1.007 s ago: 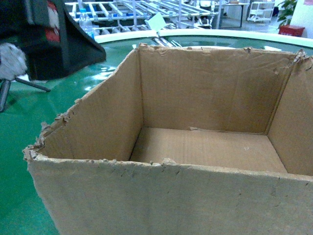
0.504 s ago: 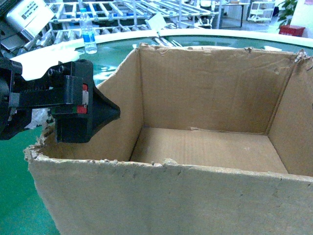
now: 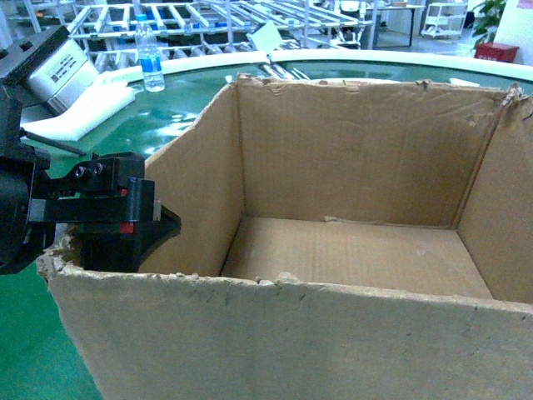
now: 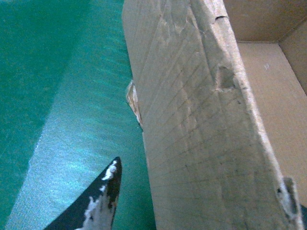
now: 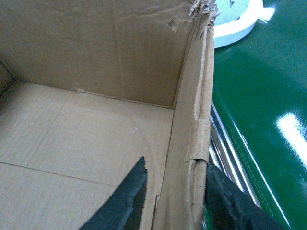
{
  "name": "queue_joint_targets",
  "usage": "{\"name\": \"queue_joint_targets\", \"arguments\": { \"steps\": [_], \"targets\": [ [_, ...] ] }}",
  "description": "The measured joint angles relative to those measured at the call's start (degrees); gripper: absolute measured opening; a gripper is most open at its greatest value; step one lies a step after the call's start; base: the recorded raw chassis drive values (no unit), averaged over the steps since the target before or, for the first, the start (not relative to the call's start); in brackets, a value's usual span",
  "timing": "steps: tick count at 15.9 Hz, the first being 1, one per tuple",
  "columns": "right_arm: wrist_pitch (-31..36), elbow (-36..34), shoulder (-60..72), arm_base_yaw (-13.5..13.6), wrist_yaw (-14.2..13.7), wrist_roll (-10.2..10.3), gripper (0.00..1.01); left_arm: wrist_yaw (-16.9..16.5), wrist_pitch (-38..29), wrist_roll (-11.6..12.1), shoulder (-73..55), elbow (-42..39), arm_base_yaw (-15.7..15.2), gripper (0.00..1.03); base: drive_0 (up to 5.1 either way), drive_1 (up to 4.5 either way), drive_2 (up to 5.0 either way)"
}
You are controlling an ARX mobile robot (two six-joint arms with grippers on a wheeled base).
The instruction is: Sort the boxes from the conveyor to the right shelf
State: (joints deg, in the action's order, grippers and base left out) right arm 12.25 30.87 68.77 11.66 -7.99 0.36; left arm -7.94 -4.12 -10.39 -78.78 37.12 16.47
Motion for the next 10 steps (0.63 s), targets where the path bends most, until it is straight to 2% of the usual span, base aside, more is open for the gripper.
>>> {"name": "queue_joint_targets", "arguments": {
  "steps": [3,4,5,6,10],
  "targets": [
    [0.4,0.0,0.1,0.5,-1.2,0.8,0.05,-0.3,0.3,-0.2,0.2,0.2,0.4,0.34,0.0,0.00,0.0],
    [0.5,0.0,0.2,1.0,-1.4,1.3,0.02,1.0,0.0,0.0,0.4,0.2,0.5,0.26,0.0,0.00,0.0],
    [0.8,0.0,0.2,1.7,-1.6,1.6,0.02,2.7,-0.5,0.1,0.5,0.2,0.5,0.12,0.0,0.00,0.0],
    [1.4,0.0,0.4,2.0,-2.1,1.8,0.02,3.6,-0.9,0.0,0.5,0.2,0.3,0.05,0.0,0.00,0.0],
    [4.2,0.0,-0.3,2.4,-2.6,2.0,0.02,6.2,-0.7,0.2,3.1,0.6,0.5,0.04,0.0,0.00,0.0]
  ]
}}
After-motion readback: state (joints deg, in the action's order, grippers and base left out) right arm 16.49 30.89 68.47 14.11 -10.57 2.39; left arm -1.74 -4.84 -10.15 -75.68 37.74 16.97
